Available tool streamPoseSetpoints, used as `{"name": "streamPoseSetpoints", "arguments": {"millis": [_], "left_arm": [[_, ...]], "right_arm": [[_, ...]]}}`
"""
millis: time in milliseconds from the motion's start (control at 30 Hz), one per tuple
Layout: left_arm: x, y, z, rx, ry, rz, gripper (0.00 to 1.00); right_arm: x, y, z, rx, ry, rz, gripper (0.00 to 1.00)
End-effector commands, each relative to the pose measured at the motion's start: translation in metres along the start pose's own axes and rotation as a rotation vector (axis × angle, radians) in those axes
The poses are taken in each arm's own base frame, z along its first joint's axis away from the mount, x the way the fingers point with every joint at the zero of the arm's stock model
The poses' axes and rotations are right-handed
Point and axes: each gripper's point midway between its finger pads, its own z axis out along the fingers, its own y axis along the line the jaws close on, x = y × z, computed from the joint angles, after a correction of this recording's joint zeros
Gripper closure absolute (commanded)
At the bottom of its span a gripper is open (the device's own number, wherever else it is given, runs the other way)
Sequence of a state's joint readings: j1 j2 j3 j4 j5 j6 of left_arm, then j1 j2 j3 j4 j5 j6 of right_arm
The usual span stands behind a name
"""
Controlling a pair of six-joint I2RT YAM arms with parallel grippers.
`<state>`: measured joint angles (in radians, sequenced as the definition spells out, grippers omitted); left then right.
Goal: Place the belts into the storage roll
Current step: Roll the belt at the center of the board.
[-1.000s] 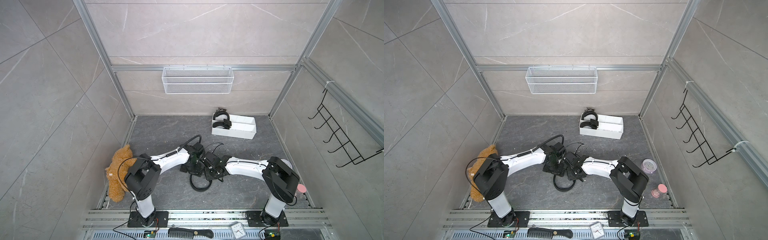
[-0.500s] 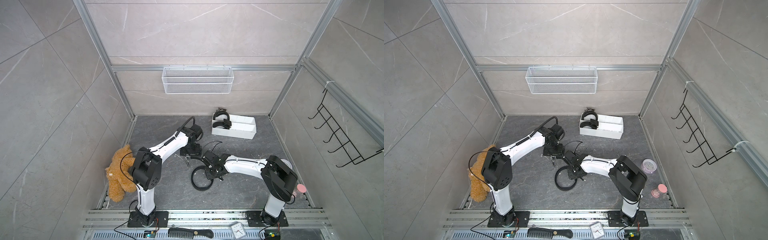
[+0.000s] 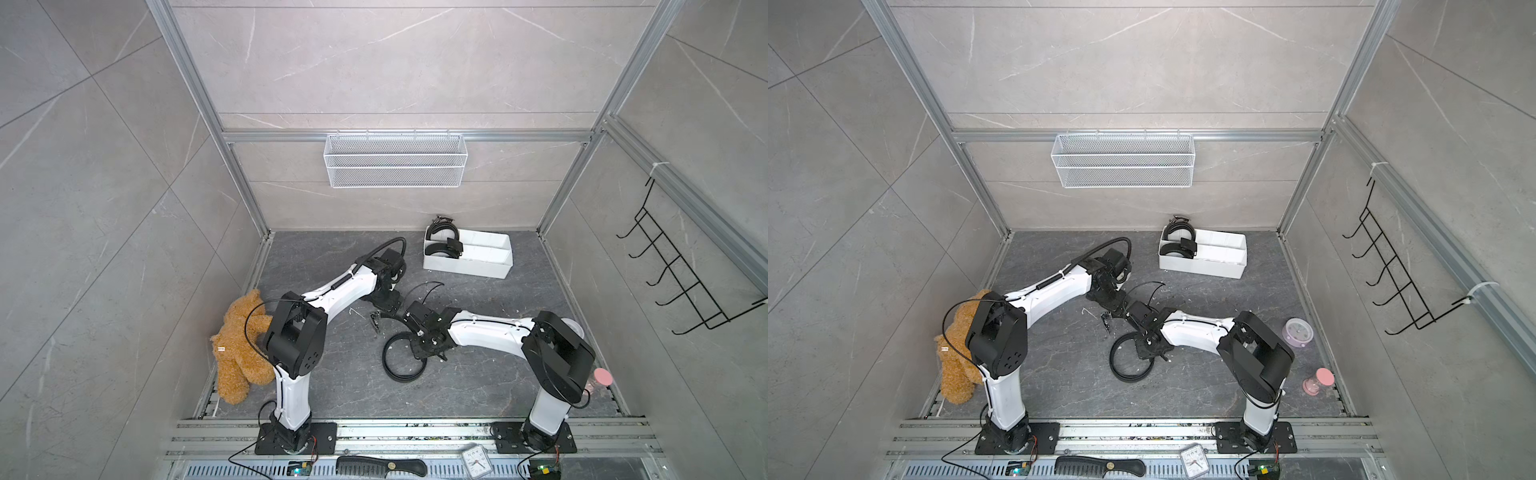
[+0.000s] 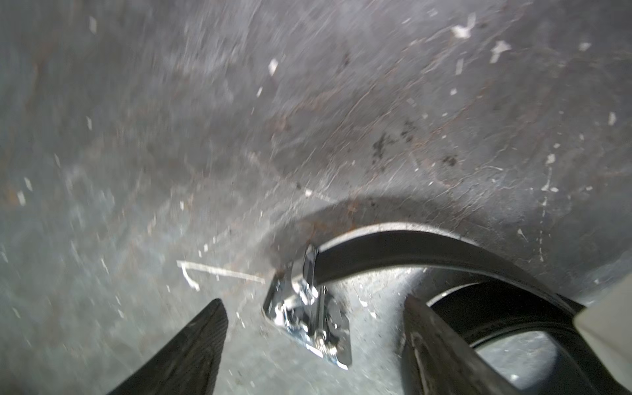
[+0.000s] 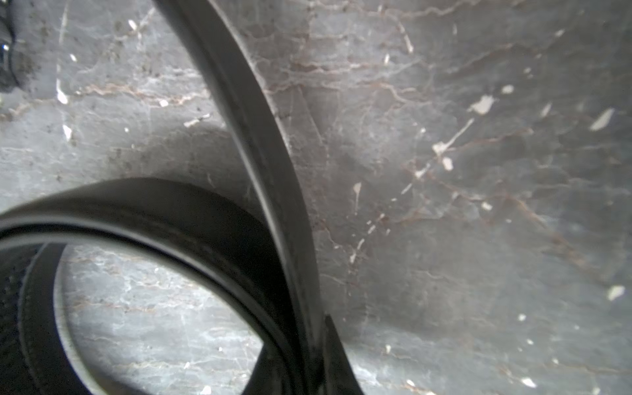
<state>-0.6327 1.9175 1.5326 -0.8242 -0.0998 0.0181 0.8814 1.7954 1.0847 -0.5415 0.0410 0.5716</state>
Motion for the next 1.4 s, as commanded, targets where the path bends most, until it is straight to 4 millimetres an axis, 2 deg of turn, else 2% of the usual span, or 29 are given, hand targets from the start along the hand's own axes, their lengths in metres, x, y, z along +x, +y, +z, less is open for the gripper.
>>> {"name": "streamPoseSetpoints", "arguments": {"millis": [0,167,467,667,767,800,933,1033,1100,1200,1367], "left_arm": [[-0.012,-0.009,0.002,0.066,-0.054,0.211,0.19],[0.001,-0.018,0.013,0.184,0.006,0.234,0.25],[0.009,-0.018,0.030,0.210,0.056,0.290,0.40],[0.019,-0.016,0.051,0.215,0.123,0.303,0.40],[0.022,-0.016,0.055,0.219,0.128,0.288,0.42],[0.022,-0.014,0.056,0.206,0.126,0.283,0.44],[0.025,-0.006,0.060,0.173,0.139,0.242,0.72],[0.027,-0.001,0.056,0.147,0.140,0.202,0.99],[0.033,0.005,0.053,0.126,0.145,0.171,1.00],[0.045,0.017,0.048,0.090,0.153,0.116,1.00],[0.065,0.035,0.043,0.049,0.194,0.006,1.00]], "right_arm": [[0.019,-0.008,0.006,0.034,0.076,-0.034,1.00],[0.020,-0.009,0.002,0.035,0.080,-0.042,1.00],[0.020,-0.012,0.001,0.046,0.085,-0.055,1.00],[0.024,-0.016,0.000,0.054,0.090,-0.054,1.00],[0.026,-0.019,0.000,0.057,0.089,-0.050,1.00],[0.027,-0.020,0.000,0.058,0.092,-0.049,1.00],[0.024,-0.025,0.005,0.077,0.099,-0.047,1.00],[0.016,-0.044,0.011,0.163,0.117,-0.051,0.96],[0.010,-0.064,0.014,0.220,0.137,-0.031,0.88],[0.001,-0.089,0.016,0.237,0.141,0.024,0.86],[-0.012,-0.108,0.015,0.204,0.134,0.094,0.85]]}}
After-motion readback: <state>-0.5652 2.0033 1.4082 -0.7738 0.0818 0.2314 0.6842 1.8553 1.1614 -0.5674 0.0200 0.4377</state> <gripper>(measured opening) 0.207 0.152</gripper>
